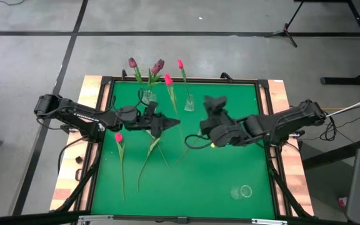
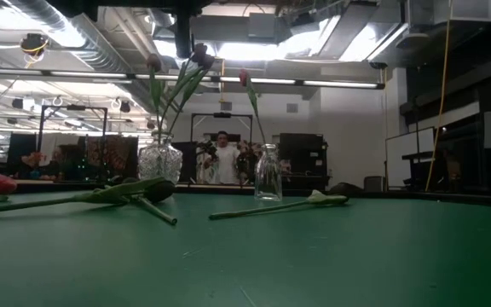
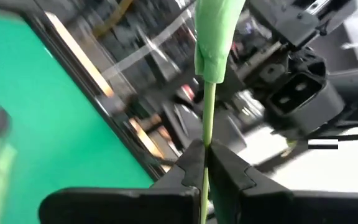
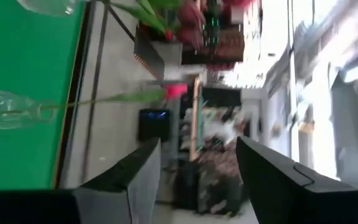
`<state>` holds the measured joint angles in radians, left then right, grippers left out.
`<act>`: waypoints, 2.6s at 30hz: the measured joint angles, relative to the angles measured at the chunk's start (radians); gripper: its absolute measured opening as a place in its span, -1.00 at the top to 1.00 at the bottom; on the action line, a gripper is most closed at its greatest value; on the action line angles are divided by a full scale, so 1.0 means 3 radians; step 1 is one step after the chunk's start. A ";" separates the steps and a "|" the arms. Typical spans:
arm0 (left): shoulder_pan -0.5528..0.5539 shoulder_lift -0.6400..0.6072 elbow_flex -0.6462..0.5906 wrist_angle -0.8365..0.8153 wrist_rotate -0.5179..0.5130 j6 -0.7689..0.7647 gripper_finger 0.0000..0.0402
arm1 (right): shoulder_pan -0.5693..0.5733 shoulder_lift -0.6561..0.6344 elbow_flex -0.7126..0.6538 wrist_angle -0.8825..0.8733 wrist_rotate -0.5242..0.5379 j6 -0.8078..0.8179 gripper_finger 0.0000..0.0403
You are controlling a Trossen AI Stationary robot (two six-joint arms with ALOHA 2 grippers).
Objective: Sort flowers into vase by color
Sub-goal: Put the right red tulip into the top right transparent vase
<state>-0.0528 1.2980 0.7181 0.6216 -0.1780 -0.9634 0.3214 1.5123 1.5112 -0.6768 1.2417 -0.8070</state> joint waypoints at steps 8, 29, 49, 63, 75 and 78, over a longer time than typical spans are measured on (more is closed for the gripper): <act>-0.0088 0.0000 0.0000 0.0177 -0.1202 0.1373 0.95 | -0.0001 -0.0402 0.0000 -0.0955 -0.0189 0.1998 -0.04; 0.0560 0.1335 0.0668 0.1094 -0.2168 0.3069 0.98 | -0.0001 -0.0501 0.0000 -0.1779 -0.0985 0.3623 -0.04; 0.0661 0.1493 0.0671 0.1041 -0.1731 0.3004 0.98 | -0.0003 -0.0499 0.0000 -0.1848 -0.1036 0.3662 -0.04; 0.0679 0.1495 0.0671 0.0712 -0.1742 0.2984 0.98 | -0.0003 -0.0498 0.0000 -0.1840 -0.1064 0.3748 -0.04; 0.0801 0.1493 0.0670 0.0659 -0.1591 0.2806 0.98 | -0.0004 -0.0498 0.0000 -0.1840 -0.1064 0.3748 -0.04; 0.0818 0.1557 0.0670 0.0753 -0.1569 0.2786 0.98 | -0.0004 -0.0498 0.0000 -0.1840 -0.1061 0.3748 -0.04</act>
<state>0.1925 1.7652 0.9192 0.8473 -0.6486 -0.1274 0.3202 1.3628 1.5112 -1.2288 0.9233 0.3176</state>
